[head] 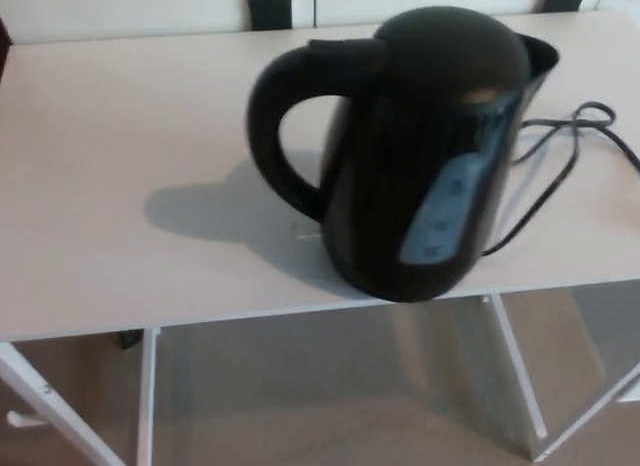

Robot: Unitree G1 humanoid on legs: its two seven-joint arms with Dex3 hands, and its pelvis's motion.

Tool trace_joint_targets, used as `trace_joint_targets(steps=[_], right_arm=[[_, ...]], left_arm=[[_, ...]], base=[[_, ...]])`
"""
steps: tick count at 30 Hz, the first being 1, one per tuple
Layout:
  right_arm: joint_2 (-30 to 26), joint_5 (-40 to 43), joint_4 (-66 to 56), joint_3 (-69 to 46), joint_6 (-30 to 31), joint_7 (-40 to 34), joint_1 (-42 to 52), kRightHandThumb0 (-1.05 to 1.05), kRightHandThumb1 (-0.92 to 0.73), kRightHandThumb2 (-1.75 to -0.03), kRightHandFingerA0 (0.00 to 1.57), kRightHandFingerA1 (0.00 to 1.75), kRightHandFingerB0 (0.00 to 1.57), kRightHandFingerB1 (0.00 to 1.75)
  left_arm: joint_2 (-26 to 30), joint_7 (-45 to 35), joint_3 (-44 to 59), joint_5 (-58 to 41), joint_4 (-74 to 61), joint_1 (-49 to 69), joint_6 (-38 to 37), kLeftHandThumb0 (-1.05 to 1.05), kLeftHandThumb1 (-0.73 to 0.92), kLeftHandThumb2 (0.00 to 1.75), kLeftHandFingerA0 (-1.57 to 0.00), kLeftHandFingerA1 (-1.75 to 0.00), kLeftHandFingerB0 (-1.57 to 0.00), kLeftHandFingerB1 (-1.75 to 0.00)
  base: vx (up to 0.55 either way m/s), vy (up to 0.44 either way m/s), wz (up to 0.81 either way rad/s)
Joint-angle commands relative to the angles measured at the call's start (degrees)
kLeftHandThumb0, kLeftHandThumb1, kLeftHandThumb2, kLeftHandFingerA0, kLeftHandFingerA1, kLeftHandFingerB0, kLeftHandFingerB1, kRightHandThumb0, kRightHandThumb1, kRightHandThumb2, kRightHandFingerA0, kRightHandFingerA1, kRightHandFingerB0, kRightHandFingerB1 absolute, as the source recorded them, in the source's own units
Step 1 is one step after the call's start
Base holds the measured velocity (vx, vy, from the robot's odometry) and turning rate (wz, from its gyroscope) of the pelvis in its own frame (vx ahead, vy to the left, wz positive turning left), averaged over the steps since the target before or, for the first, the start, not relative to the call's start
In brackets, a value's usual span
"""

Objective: The robot walk towards a table in front and uses its left hand to pick up the pot from the base and places it on the table

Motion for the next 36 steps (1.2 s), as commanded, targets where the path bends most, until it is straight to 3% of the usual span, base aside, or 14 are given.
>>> trace_joint_targets(steps=[1, 7, 8, 9, 12, 15, 18, 20, 26, 27, 28, 29, 31, 36], right_arm=[[-0.68, 0.11, 0.4, -0.16, 0.26, -0.56, 0.1, -0.4, -0.45, -0.67, 0.5, 0.5, 0.31, 0.43], [-0.11, 0.99, 0.49, -0.55, 0.48, -0.02, 0.14, -0.37, -0.45, -0.66, 0.51, 0.49, 0.32, 0.42], [-0.32, 0.37, 0.87, -0.29, 0.26, -0.58, 0.04, -0.3, -0.53, -0.56, 0.56, 0.43, 0.35, 0.35], [-0.46, -0.05, 0.96, -0.09, 0.21, -0.92, -0.05, -0.38, -0.45, -0.67, 0.51, 0.5, 0.31, 0.42], [-0.54, 0.01, 1.16, -0.06, 0.47, -0.72, -0.55, -0.38, -0.45, -0.68, 0.51, 0.5, 0.31, 0.43], [-0.42, 0.34, 0.92, -0.21, 0.37, -0.5, -0.59, -0.3, -0.54, -0.56, 0.57, 0.43, 0.35, 0.35], [-0.47, 0.47, 1.18, -0.29, 0.21, -0.3, -0.46, -0.4, -0.45, -0.69, 0.51, 0.5, 0.3, 0.43], [-0.54, 0.59, 1.08, -0.33, 0.32, -0.04, -0.56, -0.33, -0.54, -0.56, 0.56, 0.42, 0.34, 0.35], [-0.51, 0.41, 1.86, -0.38, 0.6, -0.65, -1.8, -0.37, -0.46, -0.67, 0.51, 0.5, 0.31, 0.43], [-0.19, 0.81, 2.11, -0.6, 0.88, -0.54, -2.42, -0.28, -0.54, -0.56, 0.58, 0.44, 0.36, 0.36], [0.02, 1.05, 2.11, -0.72, 1.15, -0.45, -2.8, -0.36, -0.45, -0.67, 0.54, 0.52, 0.32, 0.43], [-0.01, 1.01, 1.91, -0.69, 1.63, -0.46, -3.13, -0.3, -0.55, -0.57, 0.59, 0.43, 0.36, 0.35], [-0.19, 0.77, 1.78, -0.58, 2.31, -0.63, -3.53, -0.38, -0.45, -0.69, 0.53, 0.5, 0.31, 0.43], [-0.61, 0.46, 1.44, -0.5, 2.12, -0.92, -4.0, -0.3, -0.55, -0.57, 0.58, 0.42, 0.34, 0.35]], left_arm=[[0.0, 0.22, -0.11, 0.21, 1.05, -0.06, 0.57, -0.33, 0.43, 0.63, -0.5, -0.46, -0.39, -0.42], [-0.02, 0.27, -0.29, 0.26, 0.13, 0.4, 0.64, -0.34, 0.43, 0.64, -0.5, -0.47, -0.39, -0.42], [-0.13, 0.12, -0.2, 0.1, 0.38, 0.36, 0.55, -0.33, 0.43, 0.63, -0.5, -0.47, -0.39, -0.42], [-0.2, 0.12, -0.16, 0.03, 0.54, 0.26, 0.55, -0.33, 0.43, 0.63, -0.5, -0.47, -0.39, -0.42], [-0.15, -0.07, -0.22, 0.07, 0.46, 0.02, 0.72, -0.33, 0.43, 0.63, -0.5, -0.47, -0.39, -0.42], [0.07, -0.26, -0.35, 0.19, 0.19, 0.02, 0.56, -0.33, 0.43, 0.63, -0.5, -0.46, -0.38, -0.42], [-0.22, -0.76, -0.39, -0.13, -1.65, 1.08, -0.25, -0.34, 0.41, 0.63, -0.51, -0.48, -0.39, -0.42], [-0.62, -1.81, -0.78, -0.3, -4.05, 1.73, -0.15, -0.38, 0.4, 0.63, -0.51, -0.47, -0.4, -0.42], [0.21, -18.49, -9.1, -7.31, -37.92, 15.59, 1.89, -0.4, 0.42, 0.64, -0.43, -0.46, -0.37, -0.41], [4.27, -22.42, -12.95, -12.77, -53.59, 21.19, 3.21, -0.4, 0.41, 0.64, -0.43, -0.46, -0.35, -0.41], [6.74, -24.55, -14.79, -16.26, -62.06, 23.92, 4.21, -0.33, 0.49, 0.55, -0.46, -0.39, -0.36, -0.34], [10.68, -26.72, -15.79, -22.59, -70.98, 25.79, 5.62, -0.43, 0.4, 0.66, -0.37, -0.46, -0.29, -0.41], [16.48, -28.87, -16.31, -31.42, -83.65, 28.74, 7.22, -0.37, 0.48, 0.55, -0.43, -0.39, -0.35, -0.32], [23.77, -26.85, -9.13, -44.73, -101.86, 32.33, 4.94, -0.42, 0.4, 0.65, -0.35, -0.47, -0.31, -0.41]], base=[[0.07, 0.086, 0.06], [0.06, -0.037, 0.08], [0.04, -0.098, 0.06], [0.03, -0.097, 0.04], [0.03, -0.092, 0.0], [0.01, -0.028, 0.0], [0.0, 0.0, 0.0], [0.0, 0.0, 0.0], [0.0, 0.0, 0.0], [0.0, 0.0, 0.0], [0.0, 0.0, 0.0], [0.0, 0.0, 0.0], [0.0, 0.0, 0.0], [0.0, 0.0, 0.0]])
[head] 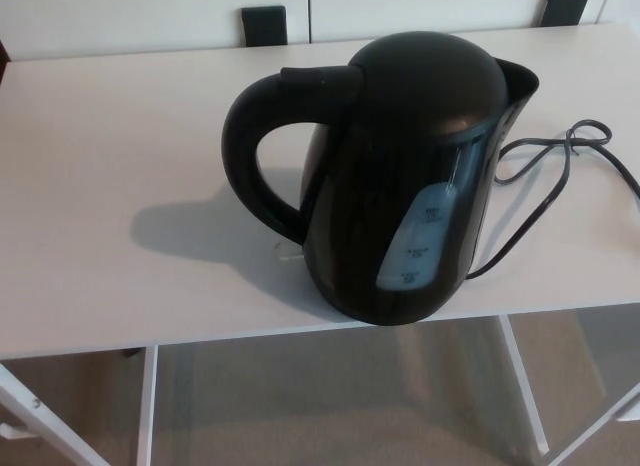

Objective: The robot walk towards a table in front and uses its left hand to pick up the pot from the base and places it on the table

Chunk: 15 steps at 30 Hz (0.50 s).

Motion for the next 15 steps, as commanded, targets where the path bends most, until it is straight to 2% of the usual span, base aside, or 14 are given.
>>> trace_joint_targets(steps=[1, 4, 6, 10, 11, 12, 13, 15], right_arm=[[-0.69, 0.53, 0.68, -0.61, 1.99, -0.77, -2.4, -0.3, -0.55, -0.56, 0.58, 0.42, 0.35, 0.35], [-0.65, 0.61, 0.6, -0.64, 2.37, -0.71, -3.28, -0.32, -0.55, -0.57, 0.59, 0.43, 0.35, 0.35], [-0.56, 0.78, -0.14, -0.67, 2.78, -0.42, -2.96, -0.32, -0.56, -0.57, 0.58, 0.42, 0.35, 0.35], [-0.66, 0.56, -0.7, -0.54, 3.31, -0.48, -3.15, -0.32, -0.56, -0.57, 0.58, 0.42, 0.35, 0.35], [-0.72, 0.41, -0.72, -0.52, 3.49, -0.76, -3.41, -0.41, -0.46, -0.71, 0.52, 0.51, 0.31, 0.44], [-0.74, 0.42, -0.75, -0.56, 3.69, -0.86, -3.62, -0.41, -0.46, -0.71, 0.52, 0.51, 0.31, 0.44], [-0.75, 0.56, -1.0, -0.67, 3.97, -0.78, -3.84, -0.33, -0.56, -0.57, 0.57, 0.42, 0.35, 0.35], [-0.76, 0.79, -1.11, -0.79, 4.03, -0.55, -4.0, -0.3, -0.57, -0.57, 0.57, 0.42, 0.34, 0.35]], left_arm=[[24.07, -19.85, 0.34, -45.04, -65.53, 17.1, 4.3, -0.39, 0.45, 0.64, -0.3, -0.45, -0.26, -0.38], [22.38, -20.8, 5.76, -54.54, -66.41, 11.92, 4.45, -0.38, 0.43, 0.63, -0.32, -0.42, -0.26, -0.37], [20.97, -19.08, 8.83, -58.61, -66.24, 7.29, 5.65, -0.41, 0.42, 0.63, -0.27, -0.42, -0.23, -0.37], [19.37, -11.78, 13.73, -58.61, -66.16, 3.79, 5.46, -0.48, 0.37, 0.64, -0.33, -0.42, -0.26, -0.38], [18.56, -9.04, 15.31, -59.09, -65.76, 1.84, 5.61, -0.48, 0.37, 0.64, -0.35, -0.43, -0.26, -0.38], [18.09, -7.67, 16.27, -59.96, -65.37, 0.29, 6.04, -0.48, 0.37, 0.64, -0.35, -0.43, -0.26, -0.38], [17.87, -6.89, 17.23, -60.7, -64.76, -1.2, 6.59, -0.48, 0.36, 0.65, -0.36, -0.43, -0.25, -0.38], [17.45, -5.86, 18.29, -61.09, -63.91, -2.88, 7.31, -0.47, 0.35, 0.65, -0.4, -0.44, -0.26, -0.39]], base=[[0.0, 0.0, 0.0], [0.0, 0.0, 0.0], [0.0, 0.0, 0.0], [0.0, 0.0, 0.0], [0.0, 0.0, 0.0], [0.0, 0.0, 0.0], [0.0, 0.0, 0.0], [0.0, 0.0, 0.0]])
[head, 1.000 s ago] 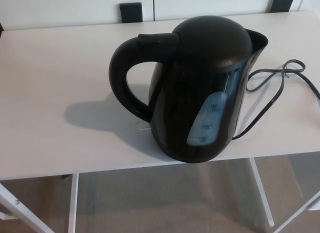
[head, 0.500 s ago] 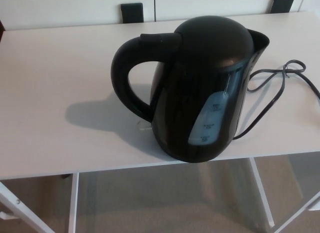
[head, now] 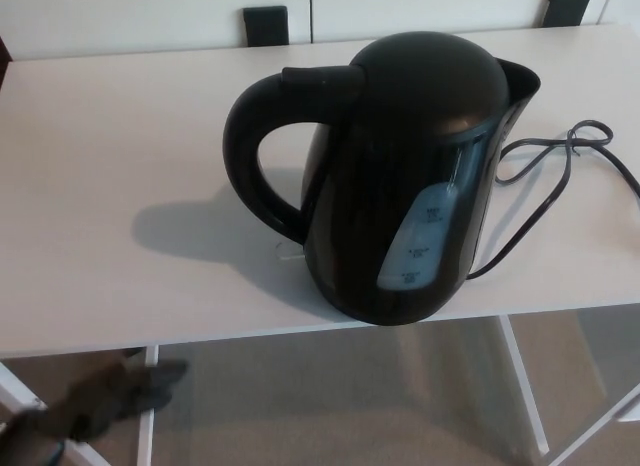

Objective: The robot walk towards a table in front and uses its left hand to pick up the pot from the base and places it on the table

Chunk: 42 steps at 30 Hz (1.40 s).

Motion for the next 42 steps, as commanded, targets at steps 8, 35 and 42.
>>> trace_joint_targets(steps=[8, 35, 42], right_arm=[[-1.0, 1.61, -1.27, -1.27, 4.38, 0.44, -3.44, -0.31, -0.57, -0.57, 0.57, 0.41, 0.34, 0.35], [-1.1, 1.0, -3.41, -1.21, 6.81, 0.05, -5.69, -0.3, -0.56, -0.57, 0.58, 0.43, 0.34, 0.35], [-0.73, 1.19, -4.02, -0.98, 7.82, 0.88, -6.04, -0.31, -0.56, -0.57, 0.57, 0.42, 0.33, 0.34]], left_arm=[[8.35, 3.72, 16.2, -41.92, -26.6, -14.73, 11.23, -0.36, 0.45, 0.54, -0.22, -0.33, -0.1, -0.32], [2.54, 4.0, 0.89, -2.65, 1.79, -44.17, 31.86, -0.61, 0.47, 0.54, -0.03, -0.26, -0.04, -0.24], [1.27, 3.05, -4.23, 0.79, 4.4, -46.23, 34.55, -0.61, 0.47, 0.55, -0.04, -0.26, -0.02, -0.24]], base=[[0.0, 0.0, 0.0], [0.0, 0.0, 0.0], [0.0, 0.0, 0.0]])
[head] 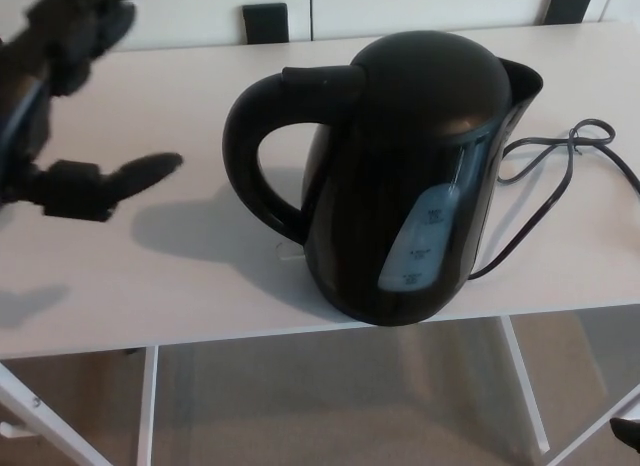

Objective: The robot walk towards a table in front and uses its left hand to pick up the pot from the base and places it on the table

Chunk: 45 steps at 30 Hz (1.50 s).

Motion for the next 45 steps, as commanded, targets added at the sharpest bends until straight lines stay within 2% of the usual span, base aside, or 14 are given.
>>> trace_joint_targets(steps=[1, 2, 13, 14, 16, 17, 20, 21, 24, 26, 28, 33, 35, 45], right_arm=[[-0.59, 0.85, -0.6, -0.35, 2.34, 0.6, -0.29, -0.31, -0.56, -0.57, 0.57, 0.42, 0.33, 0.34], [-0.53, 0.84, -0.65, -0.34, 2.31, 0.5, -0.28, -0.31, -0.56, -0.57, 0.58, 0.42, 0.34, 0.35], [-0.52, 1.41, -0.15, -0.88, 2.45, 0.62, -0.92, -0.29, -0.56, -0.57, 0.58, 0.42, 0.34, 0.35], [-0.45, 1.75, -0.03, -1.0, 2.33, 1.09, -0.92, -0.29, -0.56, -0.57, 0.57, 0.42, 0.33, 0.35], [-0.31, 1.82, -0.45, -1.01, 2.49, 1.12, -0.83, -0.3, -0.56, -0.57, 0.58, 0.42, 0.33, 0.35], [-0.33, 1.68, -0.52, -0.96, 2.46, 1.0, -0.74, -0.31, -0.57, -0.57, 0.58, 0.42, 0.33, 0.35], [-0.31, 1.22, -0.71, -0.77, 2.19, 0.28, -0.48, -0.31, -0.57, -0.57, 0.59, 0.43, 0.34, 0.35], [-0.28, 1.17, -0.68, -0.74, 2.02, 0.2, -0.49, -0.3, -0.56, -0.57, 0.58, 0.43, 0.34, 0.35], [-0.32, 1.02, -0.71, -0.63, 2.01, 0.12, -0.79, -0.3, -0.56, -0.57, 0.57, 0.43, 0.34, 0.35], [-0.09, 1.38, -0.73, -0.79, 2.36, 0.3, -0.97, -0.29, -0.56, -0.57, 0.58, 0.44, 0.34, 0.35], [0.05, 1.62, -0.62, -0.97, 2.29, 0.26, -1.13, -0.3, -0.56, -0.57, 0.58, 0.44, 0.34, 0.35], [-0.39, 0.92, -0.68, -0.75, 2.29, -0.42, -1.41, -0.32, -0.56, -0.57, 0.58, 0.43, 0.34, 0.35], [-0.44, 0.62, -1.04, -0.55, 2.2, -0.56, -1.11, -0.39, -0.47, -0.7, 0.54, 0.51, 0.3, 0.43], [-0.5, 0.94, -1.54, -0.75, 2.4, -0.38, -1.06, -0.39, -0.47, -0.7, 0.54, 0.51, 0.31, 0.43]], left_arm=[[-1.08, -1.29, -3.28, 5.26, 2.53, -1.69, 7.01, -0.61, 0.47, 0.55, -0.04, -0.26, -0.02, -0.24], [-1.63, -1.36, -3.81, 5.67, 2.74, -2.01, 7.35, -0.6, 0.39, 0.73, -0.07, -0.18, -0.08, -0.14], [-5.68, -2.61, -7.07, 8.13, 1.06, -3.48, 10.75, -0.55, 0.36, 0.7, -0.07, -0.3, -0.06, -0.2], [-6.01, -2.47, -7.35, 8.74, 0.94, -3.75, 10.95, -0.52, 0.45, 0.55, -0.09, -0.27, -0.05, -0.22], [-6.59, -1.77, -8.08, 10.5, 0.46, -4.9, 12.44, -0.51, 0.46, 0.6, -0.09, -0.32, -0.09, -0.2], [-6.99, -1.23, -8.3, 11.14, 0.5, -5.36, 13.26, -0.57, 0.36, 0.7, -0.07, -0.41, -0.06, -0.26], [-8.54, 0.0, -8.35, 11.96, 1.5, -6.85, 15.87, -0.56, 0.36, 0.7, -0.08, -0.42, 0.0, -0.29], [-9.23, 0.75, -8.35, 12.58, 2.15, -7.68, 17.11, -0.31, 0.24, 0.83, -0.02, -0.49, 0.0, -0.48], [-11.28, 2.56, -7.79, 13.45, 3.49, -9.64, 20.08, -0.3, 0.25, 0.83, -0.02, -0.49, 0.0, -0.48], [-15.43, 2.74, -4.02, 7.46, 4.87, -11.71, 26.26, -0.37, 0.43, 0.62, -0.07, -0.35, -0.05, -0.17], [-17.11, 2.94, -2.5, 6.42, 6.31, -12.97, 28.07, -0.33, 0.44, 0.62, -0.06, -0.36, -0.03, -0.13], [-22.95, 6.44, 3.15, 3.62, 10.28, -15.77, 33.15, -0.23, 0.41, 0.66, -0.06, -0.39, -0.01, -0.17], [-24.18, 6.67, 4.43, 3.24, 10.62, -15.87, 34.15, -0.24, 0.43, 0.65, -0.04, -0.36, -0.01, -0.15], [-26.51, 4.95, 5.23, 4.52, 11.9, -15.5, 34.25, -0.31, 0.4, 0.64, -0.08, -0.41, -0.01, -0.19]], base=[[0.0, 0.0, 0.0], [0.0, 0.0, 0.0], [0.0, 0.0, 0.0], [0.0, 0.0, 0.0], [0.0, 0.0, 0.0], [0.0, 0.0, 0.0], [0.0, 0.0, 0.0], [0.0, 0.0, 0.0], [0.0, 0.0, 0.0], [0.0, 0.0, 0.0], [0.0, 0.0, 0.0], [0.0, 0.0, 0.0], [0.0, 0.0, 0.0], [0.0, 0.0, 0.0]])
